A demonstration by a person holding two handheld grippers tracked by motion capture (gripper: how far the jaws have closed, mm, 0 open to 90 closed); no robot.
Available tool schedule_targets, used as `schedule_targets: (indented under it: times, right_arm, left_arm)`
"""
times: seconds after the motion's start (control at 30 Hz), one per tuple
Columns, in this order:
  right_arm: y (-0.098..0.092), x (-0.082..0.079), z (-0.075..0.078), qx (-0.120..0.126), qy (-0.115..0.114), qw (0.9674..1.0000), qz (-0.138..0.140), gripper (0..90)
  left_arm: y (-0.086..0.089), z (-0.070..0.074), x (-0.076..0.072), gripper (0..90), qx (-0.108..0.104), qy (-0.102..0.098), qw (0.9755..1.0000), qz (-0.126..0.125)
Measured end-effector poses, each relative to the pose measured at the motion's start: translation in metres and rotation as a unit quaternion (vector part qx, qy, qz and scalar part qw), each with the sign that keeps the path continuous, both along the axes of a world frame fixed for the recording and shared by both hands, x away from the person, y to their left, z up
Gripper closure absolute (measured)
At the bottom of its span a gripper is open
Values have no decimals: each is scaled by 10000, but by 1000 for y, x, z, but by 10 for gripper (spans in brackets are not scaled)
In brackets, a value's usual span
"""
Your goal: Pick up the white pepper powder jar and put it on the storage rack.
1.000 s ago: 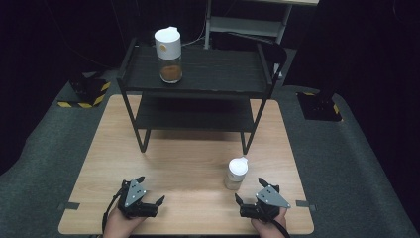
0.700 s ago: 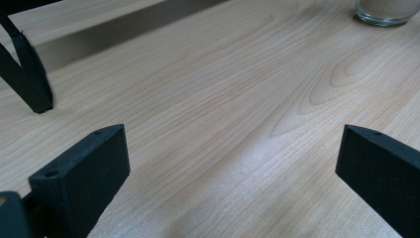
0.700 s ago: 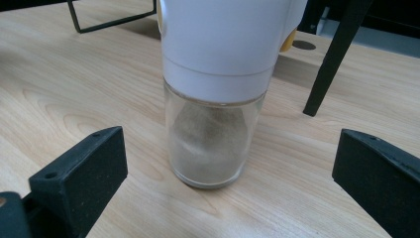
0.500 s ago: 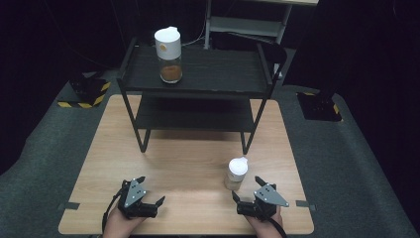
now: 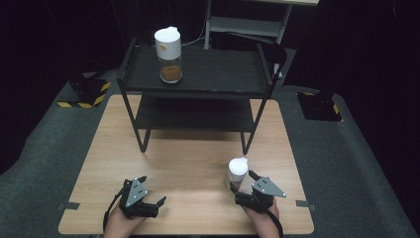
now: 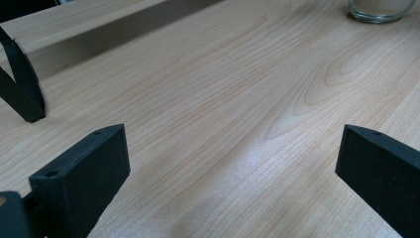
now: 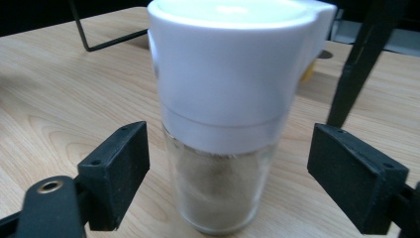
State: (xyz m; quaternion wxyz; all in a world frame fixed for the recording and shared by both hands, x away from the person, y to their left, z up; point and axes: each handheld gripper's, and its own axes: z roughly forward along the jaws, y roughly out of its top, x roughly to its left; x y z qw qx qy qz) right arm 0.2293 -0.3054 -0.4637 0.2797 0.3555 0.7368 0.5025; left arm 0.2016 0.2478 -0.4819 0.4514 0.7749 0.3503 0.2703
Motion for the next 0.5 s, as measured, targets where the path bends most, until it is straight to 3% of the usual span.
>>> schedule_targets:
  times: [0.5]
  right_arm:
    - [6,20,2,90,-48,9998,161,295]
  left_arm:
    - [0,-1,-1,6,-14,-41,10000,18]
